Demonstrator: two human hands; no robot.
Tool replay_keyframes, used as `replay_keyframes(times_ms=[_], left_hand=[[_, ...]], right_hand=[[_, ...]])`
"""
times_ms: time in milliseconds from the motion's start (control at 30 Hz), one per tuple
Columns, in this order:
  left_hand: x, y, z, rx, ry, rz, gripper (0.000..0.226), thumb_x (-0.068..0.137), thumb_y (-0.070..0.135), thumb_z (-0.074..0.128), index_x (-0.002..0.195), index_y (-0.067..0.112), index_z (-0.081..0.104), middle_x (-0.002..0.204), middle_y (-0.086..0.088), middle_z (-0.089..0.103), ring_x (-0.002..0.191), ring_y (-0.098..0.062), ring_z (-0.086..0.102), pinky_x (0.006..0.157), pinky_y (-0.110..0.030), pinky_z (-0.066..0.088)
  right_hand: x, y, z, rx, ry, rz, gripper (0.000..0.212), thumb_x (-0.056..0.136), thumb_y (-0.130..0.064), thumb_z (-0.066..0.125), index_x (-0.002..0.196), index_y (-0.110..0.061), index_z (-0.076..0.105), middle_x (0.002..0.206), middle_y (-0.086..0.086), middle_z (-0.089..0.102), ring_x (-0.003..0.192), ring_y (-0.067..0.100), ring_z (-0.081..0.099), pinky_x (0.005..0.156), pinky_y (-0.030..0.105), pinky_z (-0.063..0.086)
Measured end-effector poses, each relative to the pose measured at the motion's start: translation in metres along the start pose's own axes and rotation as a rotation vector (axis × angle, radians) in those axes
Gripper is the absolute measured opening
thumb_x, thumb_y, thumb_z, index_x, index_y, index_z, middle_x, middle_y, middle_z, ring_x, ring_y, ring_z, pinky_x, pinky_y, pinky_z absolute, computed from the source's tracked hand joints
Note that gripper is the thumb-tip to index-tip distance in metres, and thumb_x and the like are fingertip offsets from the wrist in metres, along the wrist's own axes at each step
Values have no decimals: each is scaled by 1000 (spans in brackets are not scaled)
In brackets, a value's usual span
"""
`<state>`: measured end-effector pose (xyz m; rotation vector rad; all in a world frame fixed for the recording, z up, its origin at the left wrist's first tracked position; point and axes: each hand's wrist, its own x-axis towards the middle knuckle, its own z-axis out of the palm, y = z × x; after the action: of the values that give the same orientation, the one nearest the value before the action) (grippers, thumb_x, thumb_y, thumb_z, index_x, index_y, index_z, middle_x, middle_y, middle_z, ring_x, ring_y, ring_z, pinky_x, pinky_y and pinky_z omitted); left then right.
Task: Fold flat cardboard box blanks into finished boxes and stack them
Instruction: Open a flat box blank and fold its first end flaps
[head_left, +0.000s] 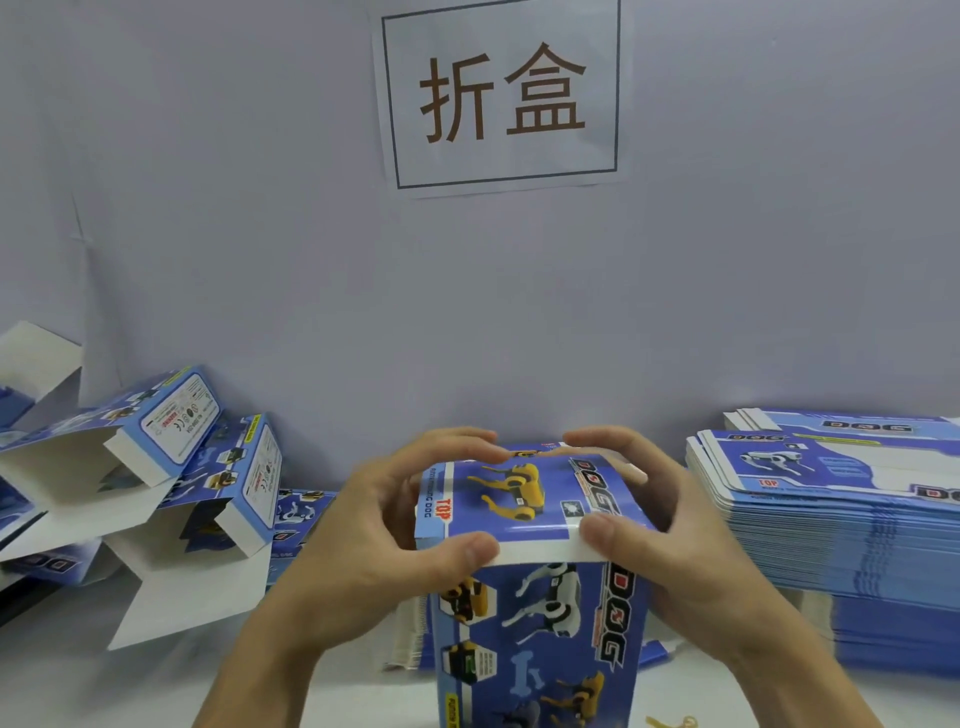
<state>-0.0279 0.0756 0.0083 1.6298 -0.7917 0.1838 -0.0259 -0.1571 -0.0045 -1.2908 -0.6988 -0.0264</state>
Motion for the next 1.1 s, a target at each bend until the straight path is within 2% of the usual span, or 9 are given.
replay_keyframes(times_ms=[133,267,367,567,800,900,967,1033,1100], left_hand=[[2,2,4,94,56,12,34,73,42,71,106,36,74,127,17,63,117,-7,62,68,-33,62],[5,0,14,140,64,-1,22,83,39,63,102,37,73,118,17,63,117,-8,60,77,-30,60],[5,0,18,159,93,-11,27,76,48,68,100,39,72,116,20,61,114,-2,60,74,-23,57],[4,-1,17,141,96,21,36,76,32,80,110,23,72,115,12,65,113,-11,65,63,-26,60],[8,-6,21,220,173,112,33,80,36,81,111,37,70,115,19,64,109,-11,65,61,-19,55],[8,-12,20,81,42,-97,85,66,41,85,134,59,38,116,19,66,97,-6,71,72,-18,57],[8,-15,16,83,-107,-306,102,64,38,88,143,53,25,119,17,68,101,-4,71,82,-21,57],[6,-14,9,207,-268,-471,96,60,51,88,141,42,36,119,16,69,108,-8,68,94,-30,56],[1,-16,4,343,-367,-571,93,53,65,85,133,40,47,120,15,68,110,-9,66,100,-35,53]], right_hand=[[1,0,2,-10,51,4,71,57,-52,93,118,-28,65,122,11,70,98,39,73,68,40,61],[1,6,0,-119,39,92,78,51,-61,91,121,-39,63,123,8,69,100,36,73,74,42,61],[2,9,-2,-148,46,103,67,62,-49,89,122,-41,61,121,2,69,99,35,73,76,45,61],[2,10,-6,-115,70,49,60,67,-31,86,121,-35,61,123,7,69,97,38,73,74,42,61],[4,15,-3,-50,148,-12,56,62,-25,87,113,-31,67,124,11,68,97,39,73,70,43,61],[6,14,-4,100,236,-48,54,64,-19,86,114,-20,66,107,15,74,82,37,74,61,41,60],[4,9,-10,275,350,-61,49,71,-38,78,114,-18,68,103,16,75,83,34,74,62,41,61],[0,4,-20,399,395,-45,55,83,-59,59,123,-22,69,121,16,70,104,35,70,74,45,60],[-5,-3,-32,446,435,-27,61,90,-63,47,131,-21,65,125,15,68,104,33,70,73,42,61]])
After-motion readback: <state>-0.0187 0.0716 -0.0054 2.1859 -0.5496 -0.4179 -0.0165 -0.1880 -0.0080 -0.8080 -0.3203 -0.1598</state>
